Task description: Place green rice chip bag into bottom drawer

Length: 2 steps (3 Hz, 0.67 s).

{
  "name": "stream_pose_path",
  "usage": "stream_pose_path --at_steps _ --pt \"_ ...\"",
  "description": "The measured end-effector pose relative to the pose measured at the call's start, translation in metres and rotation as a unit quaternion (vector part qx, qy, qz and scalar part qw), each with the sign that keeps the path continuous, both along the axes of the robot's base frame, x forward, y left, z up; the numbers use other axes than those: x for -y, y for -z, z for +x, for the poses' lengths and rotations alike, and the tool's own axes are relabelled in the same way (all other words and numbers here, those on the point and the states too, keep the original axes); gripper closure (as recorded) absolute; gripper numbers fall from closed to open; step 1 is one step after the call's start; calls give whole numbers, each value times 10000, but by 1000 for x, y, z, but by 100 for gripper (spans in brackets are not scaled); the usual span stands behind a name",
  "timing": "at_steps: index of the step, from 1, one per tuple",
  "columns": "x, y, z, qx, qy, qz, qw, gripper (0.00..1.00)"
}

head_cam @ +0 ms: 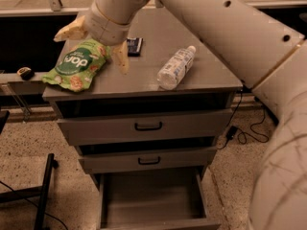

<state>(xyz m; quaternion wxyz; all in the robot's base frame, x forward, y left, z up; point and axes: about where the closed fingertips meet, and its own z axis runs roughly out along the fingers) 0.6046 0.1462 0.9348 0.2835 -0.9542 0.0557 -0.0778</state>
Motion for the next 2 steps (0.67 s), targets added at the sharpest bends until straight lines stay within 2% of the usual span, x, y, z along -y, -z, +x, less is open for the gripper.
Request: stream_pose_path --at_steps 1,2 --pt "-24 21 6 -136 -49 -101 9998 0" --pt "-52 34 36 -219 218 29 9995 0"
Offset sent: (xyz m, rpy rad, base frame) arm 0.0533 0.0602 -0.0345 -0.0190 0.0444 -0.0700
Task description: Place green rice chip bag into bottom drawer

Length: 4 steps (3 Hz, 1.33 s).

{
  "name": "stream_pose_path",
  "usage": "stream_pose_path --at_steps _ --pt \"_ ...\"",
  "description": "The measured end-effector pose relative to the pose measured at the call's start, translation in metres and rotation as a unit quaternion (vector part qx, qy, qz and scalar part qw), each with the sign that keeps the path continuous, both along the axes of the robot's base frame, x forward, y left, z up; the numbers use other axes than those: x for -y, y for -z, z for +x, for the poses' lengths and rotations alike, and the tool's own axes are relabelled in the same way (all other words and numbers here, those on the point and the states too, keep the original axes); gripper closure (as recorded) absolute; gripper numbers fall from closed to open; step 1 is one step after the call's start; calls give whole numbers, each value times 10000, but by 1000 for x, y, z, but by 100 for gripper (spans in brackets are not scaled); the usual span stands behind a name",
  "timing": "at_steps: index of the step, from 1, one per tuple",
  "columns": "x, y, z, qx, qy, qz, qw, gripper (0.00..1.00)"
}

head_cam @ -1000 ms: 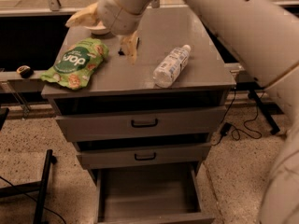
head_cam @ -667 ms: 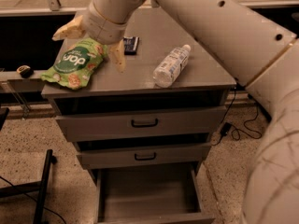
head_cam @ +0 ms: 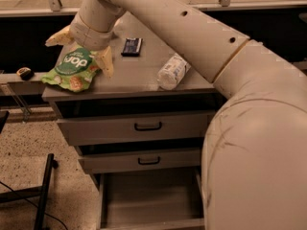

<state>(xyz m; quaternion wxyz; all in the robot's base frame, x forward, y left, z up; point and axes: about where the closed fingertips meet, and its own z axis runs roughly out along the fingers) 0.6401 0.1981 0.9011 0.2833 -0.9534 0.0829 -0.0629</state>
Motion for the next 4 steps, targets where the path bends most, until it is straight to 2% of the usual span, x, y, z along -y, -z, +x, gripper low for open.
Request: stream_pose_path --at_steps 1,3,4 --pt "0 1 2 15 20 -1 10000 0" --pt "5 16 75 234 489 -543 9971 0" --pt "8 30 96 196 623 -647 9958 0"
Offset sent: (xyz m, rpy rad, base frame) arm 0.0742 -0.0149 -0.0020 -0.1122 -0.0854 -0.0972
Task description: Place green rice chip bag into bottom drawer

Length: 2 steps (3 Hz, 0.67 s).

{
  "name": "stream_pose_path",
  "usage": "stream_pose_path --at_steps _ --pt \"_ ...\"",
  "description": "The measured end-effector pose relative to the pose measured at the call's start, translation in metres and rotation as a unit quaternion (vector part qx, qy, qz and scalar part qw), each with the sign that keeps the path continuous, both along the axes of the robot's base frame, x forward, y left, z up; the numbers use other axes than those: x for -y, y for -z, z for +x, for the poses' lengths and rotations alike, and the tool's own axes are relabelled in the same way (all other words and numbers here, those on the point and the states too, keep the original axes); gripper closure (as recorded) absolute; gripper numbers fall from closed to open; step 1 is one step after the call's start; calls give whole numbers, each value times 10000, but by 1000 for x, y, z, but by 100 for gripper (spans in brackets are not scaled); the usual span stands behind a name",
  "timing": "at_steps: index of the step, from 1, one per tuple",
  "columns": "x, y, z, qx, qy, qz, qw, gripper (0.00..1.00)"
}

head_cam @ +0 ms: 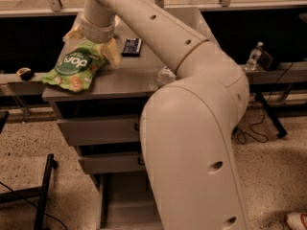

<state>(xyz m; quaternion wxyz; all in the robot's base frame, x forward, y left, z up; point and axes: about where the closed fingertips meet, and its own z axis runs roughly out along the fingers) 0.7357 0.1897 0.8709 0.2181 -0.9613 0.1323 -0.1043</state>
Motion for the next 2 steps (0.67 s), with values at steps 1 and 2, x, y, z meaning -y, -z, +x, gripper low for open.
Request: stream_pose_path --at_steps 1,2 --pt "4 15 11 -87 119 -92 9998 0" --pt "3 17 13 -114 146 -79 9998 19"
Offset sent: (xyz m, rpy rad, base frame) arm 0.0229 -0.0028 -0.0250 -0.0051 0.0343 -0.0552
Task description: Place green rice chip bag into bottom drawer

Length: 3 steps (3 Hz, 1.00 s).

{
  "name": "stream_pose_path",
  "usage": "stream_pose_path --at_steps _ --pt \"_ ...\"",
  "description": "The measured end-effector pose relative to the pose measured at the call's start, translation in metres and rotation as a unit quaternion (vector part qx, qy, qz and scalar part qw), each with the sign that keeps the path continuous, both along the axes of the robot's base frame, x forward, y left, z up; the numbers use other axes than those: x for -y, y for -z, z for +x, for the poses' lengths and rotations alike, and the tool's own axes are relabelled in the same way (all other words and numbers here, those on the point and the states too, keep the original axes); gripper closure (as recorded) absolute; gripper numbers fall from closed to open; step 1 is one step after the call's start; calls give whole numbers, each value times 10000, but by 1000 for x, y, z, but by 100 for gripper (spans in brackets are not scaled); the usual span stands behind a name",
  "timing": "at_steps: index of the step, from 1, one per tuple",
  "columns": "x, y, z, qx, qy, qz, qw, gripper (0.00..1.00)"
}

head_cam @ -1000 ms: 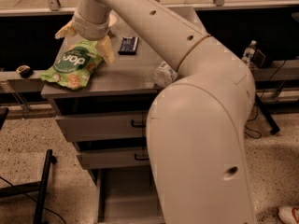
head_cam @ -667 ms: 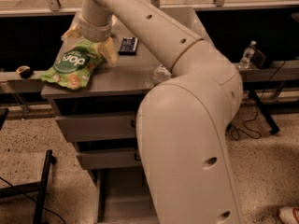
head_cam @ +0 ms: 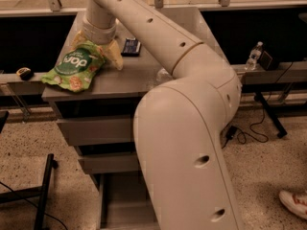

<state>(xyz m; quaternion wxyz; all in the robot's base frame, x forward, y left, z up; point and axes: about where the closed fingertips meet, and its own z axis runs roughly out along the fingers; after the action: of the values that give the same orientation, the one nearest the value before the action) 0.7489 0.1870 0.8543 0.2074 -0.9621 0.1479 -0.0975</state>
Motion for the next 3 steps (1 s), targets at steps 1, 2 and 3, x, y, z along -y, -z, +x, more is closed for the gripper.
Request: stream_pose_path --at_steps 1,2,3 --pt "-1 -6 1 -31 -18 95 9999 50" --pt "-1 -6 1 -30 -19 98 9999 73" --pt "-2 -22 1 131 -130 750 9970 96"
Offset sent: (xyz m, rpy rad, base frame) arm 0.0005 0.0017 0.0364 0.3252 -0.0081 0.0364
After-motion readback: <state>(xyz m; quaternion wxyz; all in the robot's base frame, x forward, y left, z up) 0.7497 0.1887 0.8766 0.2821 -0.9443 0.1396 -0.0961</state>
